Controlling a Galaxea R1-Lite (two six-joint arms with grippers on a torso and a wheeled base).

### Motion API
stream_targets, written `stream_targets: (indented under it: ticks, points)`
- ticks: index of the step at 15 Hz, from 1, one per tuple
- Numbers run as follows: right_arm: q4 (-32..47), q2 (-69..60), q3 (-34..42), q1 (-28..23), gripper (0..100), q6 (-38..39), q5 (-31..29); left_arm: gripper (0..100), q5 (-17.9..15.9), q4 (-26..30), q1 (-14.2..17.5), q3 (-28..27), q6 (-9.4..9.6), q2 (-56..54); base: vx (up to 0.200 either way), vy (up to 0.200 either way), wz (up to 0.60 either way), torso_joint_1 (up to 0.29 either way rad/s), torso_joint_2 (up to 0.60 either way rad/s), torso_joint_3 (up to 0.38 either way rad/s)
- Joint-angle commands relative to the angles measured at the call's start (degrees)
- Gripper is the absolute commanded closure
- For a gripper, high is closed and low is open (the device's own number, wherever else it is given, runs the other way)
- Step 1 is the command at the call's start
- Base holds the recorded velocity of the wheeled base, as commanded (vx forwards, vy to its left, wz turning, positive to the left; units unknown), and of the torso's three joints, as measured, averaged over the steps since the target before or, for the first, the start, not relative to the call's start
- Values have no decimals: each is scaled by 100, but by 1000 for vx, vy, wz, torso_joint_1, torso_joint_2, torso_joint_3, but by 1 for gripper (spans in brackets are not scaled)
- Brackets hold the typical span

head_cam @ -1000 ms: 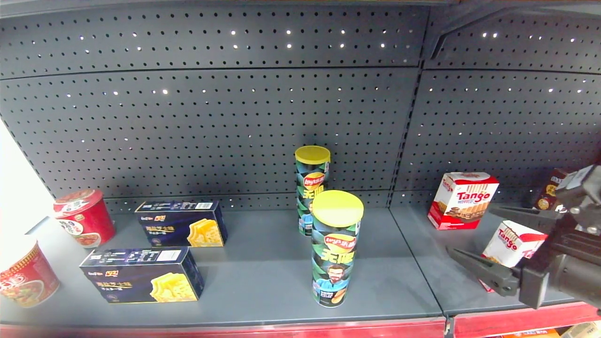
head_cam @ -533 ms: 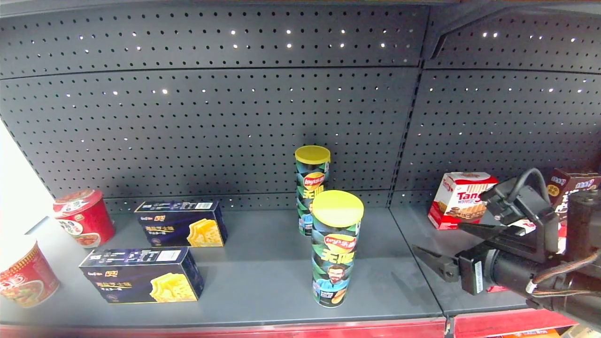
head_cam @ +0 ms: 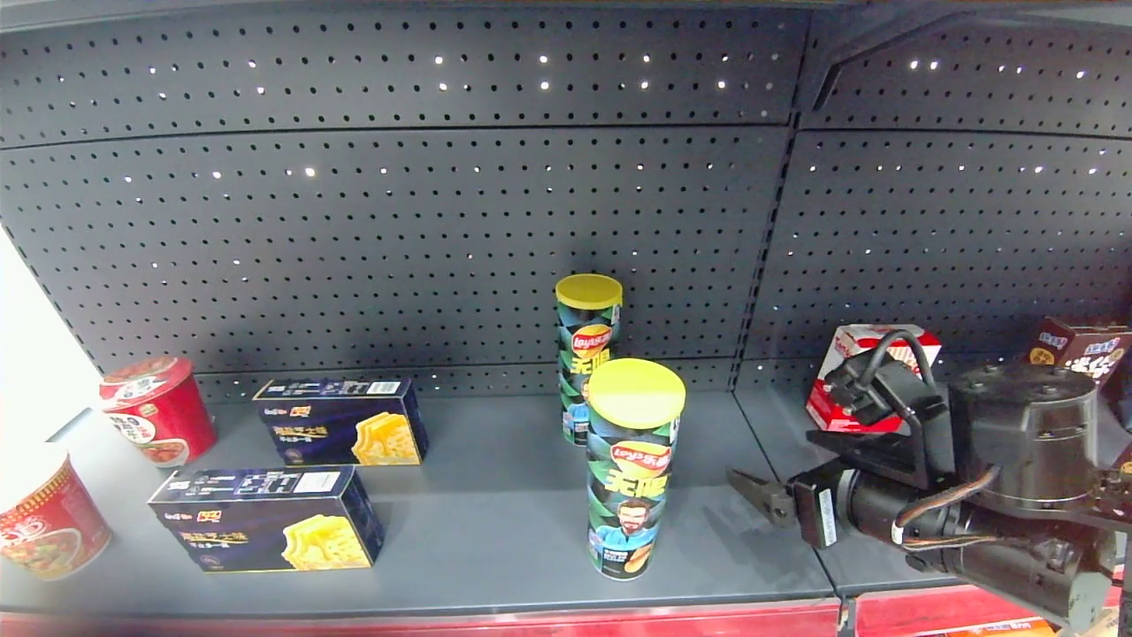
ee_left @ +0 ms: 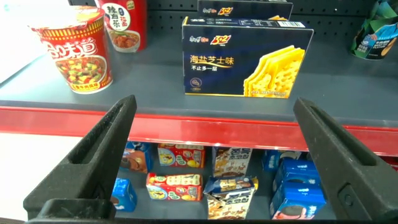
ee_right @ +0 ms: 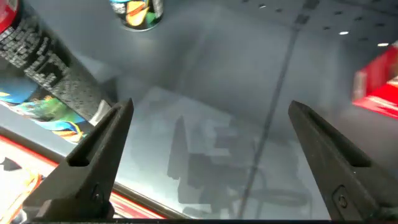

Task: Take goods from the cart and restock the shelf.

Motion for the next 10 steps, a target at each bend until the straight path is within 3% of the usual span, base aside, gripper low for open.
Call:
stream_targets:
  ticks: [1,10]
  points:
    - [-23,244,-88,111,0,79,-2,0,2,0,1,1,-4,9,0,0,0,0,0,0]
    - [-190,622,-326,436,0,167,-90,0,2,0,1,1,-4,9,0,0,0,0,0,0]
